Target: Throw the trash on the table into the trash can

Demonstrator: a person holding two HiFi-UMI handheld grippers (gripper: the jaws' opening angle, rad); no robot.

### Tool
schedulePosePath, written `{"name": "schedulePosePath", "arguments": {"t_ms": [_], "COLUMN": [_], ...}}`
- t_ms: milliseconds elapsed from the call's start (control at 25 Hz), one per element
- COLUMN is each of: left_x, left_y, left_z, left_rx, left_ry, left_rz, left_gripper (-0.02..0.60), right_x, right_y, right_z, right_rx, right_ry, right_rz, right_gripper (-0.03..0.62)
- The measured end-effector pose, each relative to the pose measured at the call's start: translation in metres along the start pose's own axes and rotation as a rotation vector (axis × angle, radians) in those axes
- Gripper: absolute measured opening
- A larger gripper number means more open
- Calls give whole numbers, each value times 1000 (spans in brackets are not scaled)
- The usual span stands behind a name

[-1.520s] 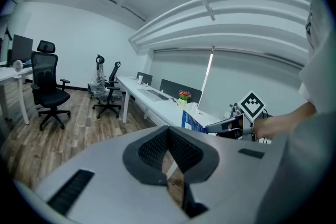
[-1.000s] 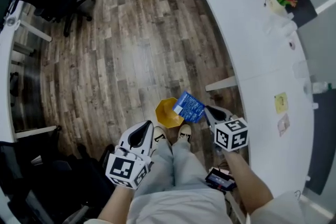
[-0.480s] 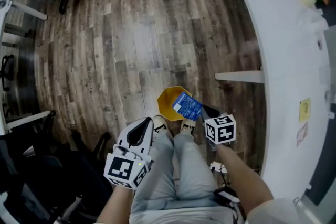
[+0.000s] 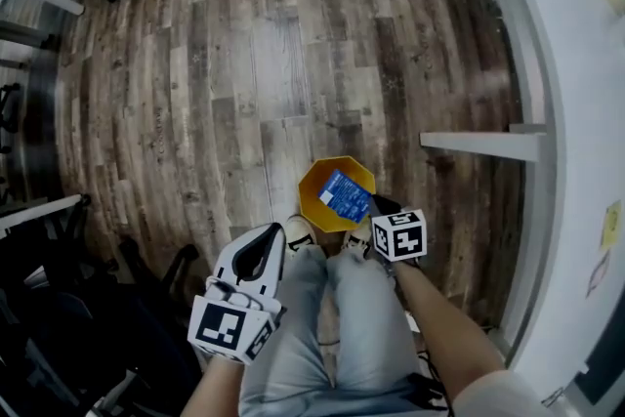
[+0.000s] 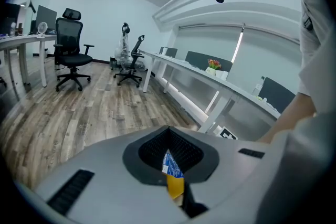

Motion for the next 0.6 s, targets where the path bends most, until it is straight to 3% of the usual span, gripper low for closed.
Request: {"name": "schedulePosePath", "arguments": {"t_ms": [480,600], "left_x": [-40,-40], "left_y": [-8,-5], "left_z": [-6,-8], "left_rx": [34,32], "left_ry": [-13,-14], "left_rz": [-10,-14], "left_gripper": [2,2], "right_x": [-28,-32], "right_y": [9,10], "right_z": [49,51], "right_rx": [-29,-20], "right_ry": [-9,-10], "right_rz": [21,28], "right_gripper": [35,83]}}
Point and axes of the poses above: the fingertips, and each gripper's own axes: z forward along the fingers, y to its right, x out of its top, the point moved 10 cm from there along -z, backward along the fingers, and after that the axes turned 15 degrees about z, right-handed, at the moved point
